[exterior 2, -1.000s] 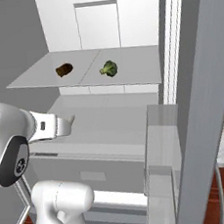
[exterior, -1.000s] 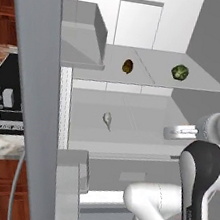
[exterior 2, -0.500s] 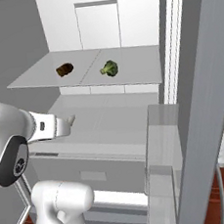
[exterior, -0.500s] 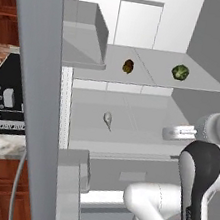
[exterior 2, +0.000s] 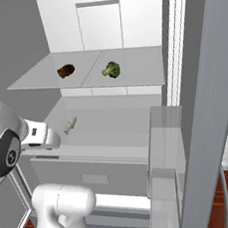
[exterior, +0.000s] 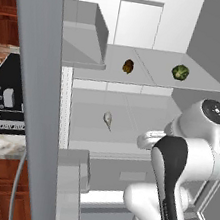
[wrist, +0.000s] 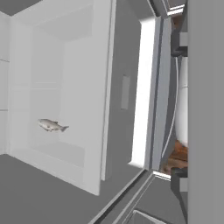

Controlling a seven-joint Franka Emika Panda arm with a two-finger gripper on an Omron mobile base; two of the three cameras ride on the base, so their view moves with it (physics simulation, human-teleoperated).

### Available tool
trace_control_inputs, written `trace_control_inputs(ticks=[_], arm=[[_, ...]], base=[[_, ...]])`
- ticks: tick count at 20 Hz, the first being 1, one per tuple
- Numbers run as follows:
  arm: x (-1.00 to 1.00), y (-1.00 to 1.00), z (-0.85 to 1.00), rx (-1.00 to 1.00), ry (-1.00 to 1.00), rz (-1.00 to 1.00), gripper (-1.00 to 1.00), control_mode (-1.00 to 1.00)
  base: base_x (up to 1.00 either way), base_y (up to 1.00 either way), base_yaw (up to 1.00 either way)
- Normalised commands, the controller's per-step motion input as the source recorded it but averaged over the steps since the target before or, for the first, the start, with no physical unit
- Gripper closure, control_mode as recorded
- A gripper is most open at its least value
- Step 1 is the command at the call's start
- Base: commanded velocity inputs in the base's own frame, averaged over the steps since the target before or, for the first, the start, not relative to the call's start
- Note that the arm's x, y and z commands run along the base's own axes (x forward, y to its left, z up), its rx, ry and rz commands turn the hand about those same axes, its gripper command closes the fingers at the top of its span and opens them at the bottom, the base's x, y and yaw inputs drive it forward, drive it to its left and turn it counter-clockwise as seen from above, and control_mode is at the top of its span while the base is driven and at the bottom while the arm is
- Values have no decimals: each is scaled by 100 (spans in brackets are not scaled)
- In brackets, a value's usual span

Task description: Gather the broccoli and sweet potato from the fridge and place them on a tray on the dining counter. Then gather the chicken drumstick and fish from the fridge and place them on the other tray.

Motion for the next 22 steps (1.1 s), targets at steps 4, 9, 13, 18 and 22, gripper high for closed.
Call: trace_control_inputs(ticks=[4,9,13,18,22], arm=[[39,12,-35,0,13,0,-100,-100],[53,0,-22,0,0,0,-100,-100],[51,8,-30,0,-1,0,-100,-100],[55,26,-33,0,0,0,-100,-100],[46,24,-23,0,-3,0,-100,-100]], base=[[0,0,0],[0,0,0],[0,0,0],[0,0,0],[0,0,0]])
